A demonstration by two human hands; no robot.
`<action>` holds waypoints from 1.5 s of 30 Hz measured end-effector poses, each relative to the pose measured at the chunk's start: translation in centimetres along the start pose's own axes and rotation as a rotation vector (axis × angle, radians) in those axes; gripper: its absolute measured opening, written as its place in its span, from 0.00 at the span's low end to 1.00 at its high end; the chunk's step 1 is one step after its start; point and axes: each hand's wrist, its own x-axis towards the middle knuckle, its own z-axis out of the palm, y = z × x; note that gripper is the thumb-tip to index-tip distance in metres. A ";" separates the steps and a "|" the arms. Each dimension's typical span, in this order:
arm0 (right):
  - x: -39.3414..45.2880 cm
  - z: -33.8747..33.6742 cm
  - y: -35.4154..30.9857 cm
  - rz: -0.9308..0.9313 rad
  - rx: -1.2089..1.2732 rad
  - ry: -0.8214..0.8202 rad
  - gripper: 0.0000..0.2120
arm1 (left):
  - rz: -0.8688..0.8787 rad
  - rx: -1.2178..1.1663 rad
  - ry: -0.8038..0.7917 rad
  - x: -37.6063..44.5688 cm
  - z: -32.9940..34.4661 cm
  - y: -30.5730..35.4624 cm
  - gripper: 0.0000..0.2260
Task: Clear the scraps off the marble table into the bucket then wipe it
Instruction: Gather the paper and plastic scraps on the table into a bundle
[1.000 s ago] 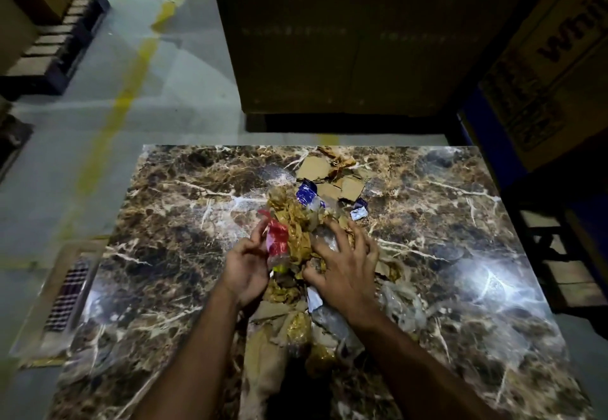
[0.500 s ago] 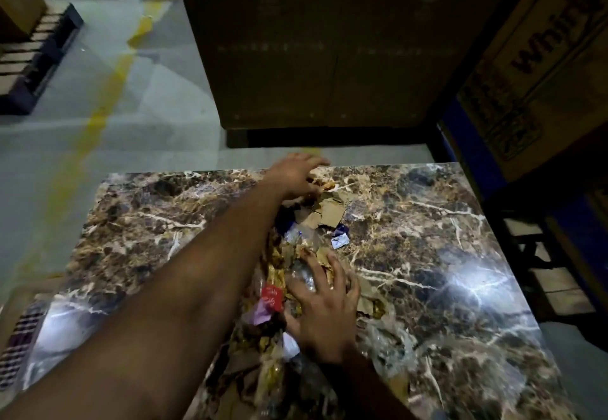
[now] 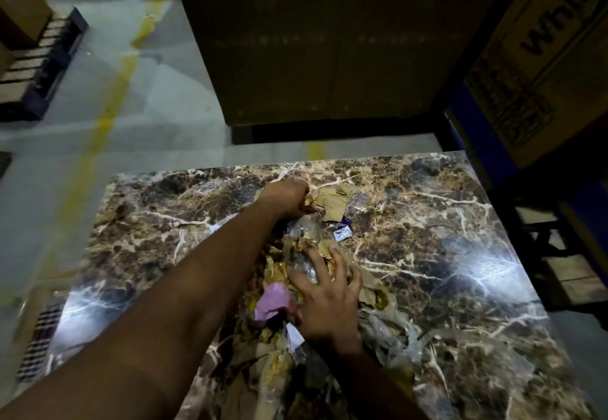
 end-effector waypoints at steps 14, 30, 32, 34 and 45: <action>0.5 0.2 0.0 -0.011 -0.112 0.034 0.24 | -0.232 -0.227 -0.482 -3.1 -3.8 0.2 0.27; 0.1 1.0 0.1 -0.025 -0.020 0.155 0.05 | 0.298 -0.354 -0.283 1.1 1.0 7.6 0.17; 0.2 0.9 -0.1 -0.012 -0.008 0.145 0.05 | 0.366 -0.306 -0.293 0.3 1.7 7.8 0.14; 0.2 0.9 -0.3 -0.006 0.010 0.134 0.06 | 0.405 -0.240 -0.301 0.4 2.4 7.7 0.12; 0.2 -1.3 -0.7 0.041 -0.044 -0.077 0.19 | 0.174 0.006 -0.736 0.0 0.1 12.8 0.10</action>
